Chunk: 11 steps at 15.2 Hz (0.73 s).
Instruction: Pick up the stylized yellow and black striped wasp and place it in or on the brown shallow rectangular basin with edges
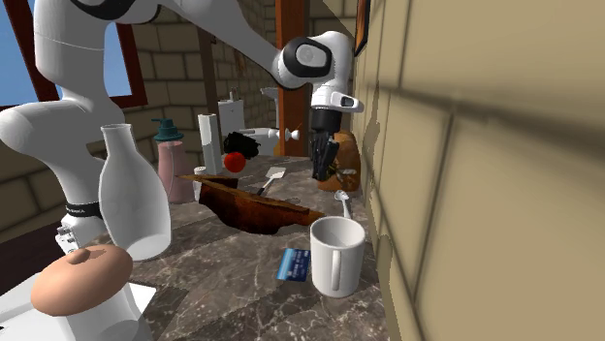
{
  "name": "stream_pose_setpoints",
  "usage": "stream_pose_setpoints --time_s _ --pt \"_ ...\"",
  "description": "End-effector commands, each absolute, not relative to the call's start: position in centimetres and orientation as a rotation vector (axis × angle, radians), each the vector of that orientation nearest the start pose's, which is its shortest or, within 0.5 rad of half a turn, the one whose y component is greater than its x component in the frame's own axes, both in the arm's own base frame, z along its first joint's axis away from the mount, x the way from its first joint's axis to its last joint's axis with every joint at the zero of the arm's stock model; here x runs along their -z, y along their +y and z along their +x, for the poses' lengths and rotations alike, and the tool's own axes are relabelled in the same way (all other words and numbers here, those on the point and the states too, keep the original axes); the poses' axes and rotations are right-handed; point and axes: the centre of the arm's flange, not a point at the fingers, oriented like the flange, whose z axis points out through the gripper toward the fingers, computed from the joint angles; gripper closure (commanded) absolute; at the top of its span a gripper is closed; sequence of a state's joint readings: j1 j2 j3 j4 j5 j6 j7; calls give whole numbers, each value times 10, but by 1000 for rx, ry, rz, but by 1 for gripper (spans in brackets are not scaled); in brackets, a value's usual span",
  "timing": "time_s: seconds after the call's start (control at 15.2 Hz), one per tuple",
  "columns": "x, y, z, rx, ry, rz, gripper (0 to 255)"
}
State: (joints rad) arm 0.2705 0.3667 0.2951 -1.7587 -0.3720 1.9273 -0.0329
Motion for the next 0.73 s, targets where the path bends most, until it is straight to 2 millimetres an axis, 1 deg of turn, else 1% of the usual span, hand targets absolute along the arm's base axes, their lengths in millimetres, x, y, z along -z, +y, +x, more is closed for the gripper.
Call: stream_pose_setpoints --time_s 0.0,0.66 --pt "-365 303 550 -185 -1249 -3167 255" --pt "-418 303 550 -185 -1249 -3167 255"
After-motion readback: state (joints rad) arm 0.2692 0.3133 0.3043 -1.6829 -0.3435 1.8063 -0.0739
